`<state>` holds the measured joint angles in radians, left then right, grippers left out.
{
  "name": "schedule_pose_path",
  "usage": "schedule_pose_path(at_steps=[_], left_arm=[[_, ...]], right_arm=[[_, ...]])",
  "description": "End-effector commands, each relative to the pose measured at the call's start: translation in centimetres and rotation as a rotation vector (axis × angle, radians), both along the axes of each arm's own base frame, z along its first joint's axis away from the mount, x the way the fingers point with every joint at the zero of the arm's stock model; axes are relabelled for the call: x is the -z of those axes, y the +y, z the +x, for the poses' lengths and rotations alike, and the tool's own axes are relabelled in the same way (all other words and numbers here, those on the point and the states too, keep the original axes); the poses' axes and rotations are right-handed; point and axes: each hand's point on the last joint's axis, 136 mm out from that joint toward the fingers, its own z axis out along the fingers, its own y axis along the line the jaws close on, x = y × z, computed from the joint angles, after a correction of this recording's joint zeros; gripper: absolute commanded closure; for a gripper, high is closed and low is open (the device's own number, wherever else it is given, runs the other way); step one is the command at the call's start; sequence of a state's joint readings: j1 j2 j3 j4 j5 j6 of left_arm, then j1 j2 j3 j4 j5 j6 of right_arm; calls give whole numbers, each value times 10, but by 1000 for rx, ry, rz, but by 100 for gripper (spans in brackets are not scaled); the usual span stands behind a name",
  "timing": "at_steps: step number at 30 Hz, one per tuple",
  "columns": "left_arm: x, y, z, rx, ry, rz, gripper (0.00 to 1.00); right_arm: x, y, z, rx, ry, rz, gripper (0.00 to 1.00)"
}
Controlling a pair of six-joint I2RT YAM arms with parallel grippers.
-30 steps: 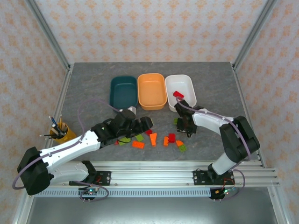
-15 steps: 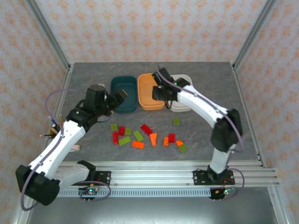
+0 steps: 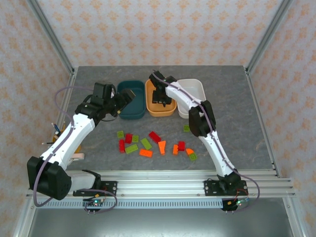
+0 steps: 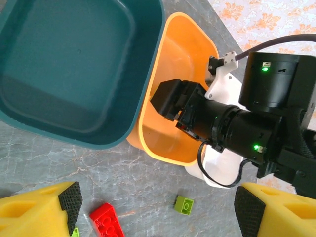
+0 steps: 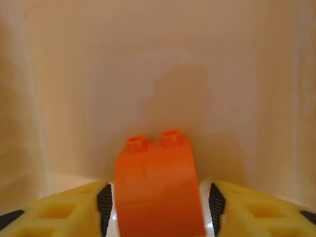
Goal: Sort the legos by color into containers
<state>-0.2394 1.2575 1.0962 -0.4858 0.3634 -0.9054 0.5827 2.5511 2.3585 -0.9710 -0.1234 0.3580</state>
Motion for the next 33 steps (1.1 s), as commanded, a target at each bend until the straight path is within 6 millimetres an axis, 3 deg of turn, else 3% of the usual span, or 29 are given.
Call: schedule_pose_path(at_steps=[1, 6, 8, 12, 14, 18, 22, 27, 33], left_arm=[[8, 5, -22, 27, 30, 17, 16], [17, 8, -55, 48, 77, 17, 16], [27, 12, -76, 58, 125, 39, 17], [49, 14, -114, 85, 205, 71, 18], [62, 16, -132, 89, 237, 90, 18], [88, 29, -154, 55, 305, 142, 21], [103, 40, -154, 32, 348, 218, 25], [121, 57, -134, 21, 432, 355, 30], [137, 56, -86, 61, 438, 396, 33]], right_arm=[[-58, 1, -2, -3, -72, 21, 37], [-150, -3, -18, -19, -233, 95, 38], [-188, -5, -39, -43, -322, 190, 38], [-238, -18, -99, -105, -479, 427, 38], [-242, -32, -137, -132, -521, 510, 37], [-210, -54, -208, -189, -512, 619, 34], [-174, -78, -260, -198, -521, 649, 31], [-154, -94, -278, -176, -527, 645, 31], [-149, -80, -279, -221, -488, 658, 31]])
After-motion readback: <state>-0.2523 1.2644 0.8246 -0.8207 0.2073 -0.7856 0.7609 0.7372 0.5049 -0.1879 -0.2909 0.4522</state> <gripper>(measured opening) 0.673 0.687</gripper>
